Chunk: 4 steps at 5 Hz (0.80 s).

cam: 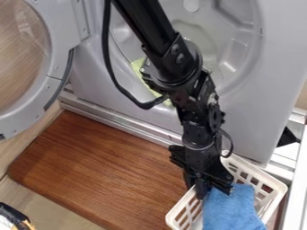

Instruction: Moving the white basket to left side of the table

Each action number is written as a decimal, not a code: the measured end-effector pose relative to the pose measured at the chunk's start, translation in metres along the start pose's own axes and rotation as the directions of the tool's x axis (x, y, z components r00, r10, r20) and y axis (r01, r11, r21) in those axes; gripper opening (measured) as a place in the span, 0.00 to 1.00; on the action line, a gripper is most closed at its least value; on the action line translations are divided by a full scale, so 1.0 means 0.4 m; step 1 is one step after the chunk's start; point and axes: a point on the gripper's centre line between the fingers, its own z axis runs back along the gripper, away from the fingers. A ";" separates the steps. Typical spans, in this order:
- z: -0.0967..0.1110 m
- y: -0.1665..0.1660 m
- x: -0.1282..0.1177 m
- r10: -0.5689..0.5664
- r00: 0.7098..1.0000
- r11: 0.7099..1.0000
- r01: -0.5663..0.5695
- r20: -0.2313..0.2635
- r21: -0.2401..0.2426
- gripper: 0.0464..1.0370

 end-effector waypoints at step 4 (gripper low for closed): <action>0.098 0.096 -0.037 0.032 0.999 0.988 -0.031 0.005 -0.150 0.04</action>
